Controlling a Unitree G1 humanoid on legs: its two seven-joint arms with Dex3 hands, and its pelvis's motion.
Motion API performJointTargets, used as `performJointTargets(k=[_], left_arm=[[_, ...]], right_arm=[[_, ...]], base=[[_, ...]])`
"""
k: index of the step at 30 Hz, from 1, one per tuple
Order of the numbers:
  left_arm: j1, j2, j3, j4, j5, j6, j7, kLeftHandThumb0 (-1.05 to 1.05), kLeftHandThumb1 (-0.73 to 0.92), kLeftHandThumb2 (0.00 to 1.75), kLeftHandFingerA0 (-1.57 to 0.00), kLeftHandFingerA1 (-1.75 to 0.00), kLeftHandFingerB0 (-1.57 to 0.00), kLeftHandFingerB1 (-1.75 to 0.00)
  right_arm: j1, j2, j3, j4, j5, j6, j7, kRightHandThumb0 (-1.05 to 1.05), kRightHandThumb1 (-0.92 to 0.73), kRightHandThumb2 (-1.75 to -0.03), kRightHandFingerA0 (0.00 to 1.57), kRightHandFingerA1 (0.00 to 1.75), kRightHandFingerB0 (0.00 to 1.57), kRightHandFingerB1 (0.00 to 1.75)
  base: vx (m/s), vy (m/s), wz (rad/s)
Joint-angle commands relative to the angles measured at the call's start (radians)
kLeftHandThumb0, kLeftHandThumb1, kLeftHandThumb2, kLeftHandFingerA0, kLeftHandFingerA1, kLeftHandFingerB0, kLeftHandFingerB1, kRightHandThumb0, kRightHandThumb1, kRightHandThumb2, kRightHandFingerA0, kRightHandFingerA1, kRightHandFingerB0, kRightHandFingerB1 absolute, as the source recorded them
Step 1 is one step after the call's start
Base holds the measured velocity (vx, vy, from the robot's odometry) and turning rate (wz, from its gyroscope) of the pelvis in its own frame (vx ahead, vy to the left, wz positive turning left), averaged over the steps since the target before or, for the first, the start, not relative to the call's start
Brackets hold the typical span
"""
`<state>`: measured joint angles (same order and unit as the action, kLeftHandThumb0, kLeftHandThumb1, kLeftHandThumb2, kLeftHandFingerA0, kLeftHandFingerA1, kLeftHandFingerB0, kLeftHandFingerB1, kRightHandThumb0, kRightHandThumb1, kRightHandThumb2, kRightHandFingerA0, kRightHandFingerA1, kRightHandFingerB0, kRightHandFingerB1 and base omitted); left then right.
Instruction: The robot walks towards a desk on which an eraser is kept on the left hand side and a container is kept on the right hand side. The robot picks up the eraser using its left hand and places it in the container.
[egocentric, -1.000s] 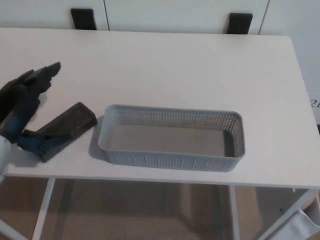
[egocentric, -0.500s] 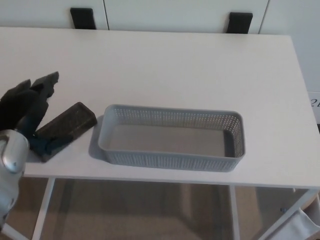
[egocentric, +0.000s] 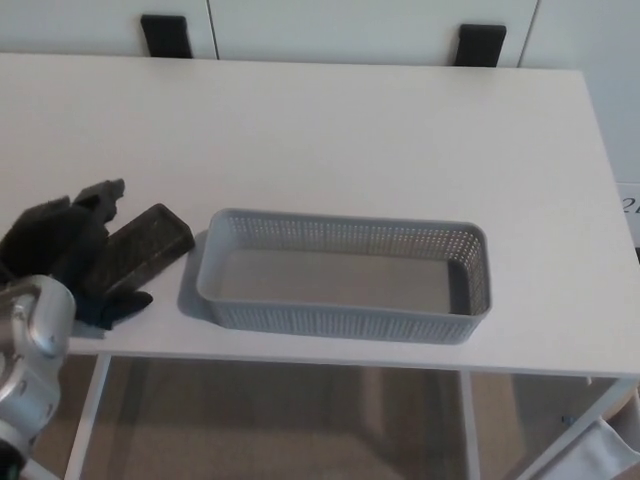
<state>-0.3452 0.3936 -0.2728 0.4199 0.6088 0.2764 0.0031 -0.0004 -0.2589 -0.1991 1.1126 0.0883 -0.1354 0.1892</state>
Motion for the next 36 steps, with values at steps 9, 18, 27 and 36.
performJointTargets(k=[9,18,27,36], left_arm=[[-0.009,0.026,-0.012,0.092,-0.108,-0.03,-0.239,-0.22,0.81,0.66,-0.96,-1.4,-0.81,-0.57],[0.012,0.007,0.05,0.078,-0.148,-0.067,-0.15,-0.26,0.84,0.69,-0.87,-1.5,-0.63,-0.75],[-0.01,-0.034,0.251,0.076,-0.283,-0.118,-0.08,-0.28,0.84,0.71,-0.98,-1.43,-0.76,-0.86],[-0.07,-0.049,0.373,-0.064,-0.322,-0.119,-0.027,-0.29,0.85,0.65,-0.95,-1.43,-0.8,-0.87]], right_arm=[[-0.012,-0.018,-0.003,-0.008,-0.005,0.008,0.005,-0.47,-0.27,-0.64,0.52,0.61,0.35,0.48],[-0.015,-0.02,0.001,-0.019,-0.01,0.018,0.01,-0.47,-0.28,-0.65,0.5,0.61,0.35,0.47],[-0.018,-0.02,0.002,-0.018,-0.011,0.019,0.01,-0.44,-0.29,-0.64,0.52,0.61,0.33,0.47],[-0.011,-0.023,0.003,-0.029,-0.013,0.031,0.007,-0.46,-0.29,-0.66,0.51,0.62,0.34,0.48]], base=[[0.0,0.0,0.0],[0.0,0.0,0.0],[0.0,0.0,0.0],[0.0,0.0,0.0]])
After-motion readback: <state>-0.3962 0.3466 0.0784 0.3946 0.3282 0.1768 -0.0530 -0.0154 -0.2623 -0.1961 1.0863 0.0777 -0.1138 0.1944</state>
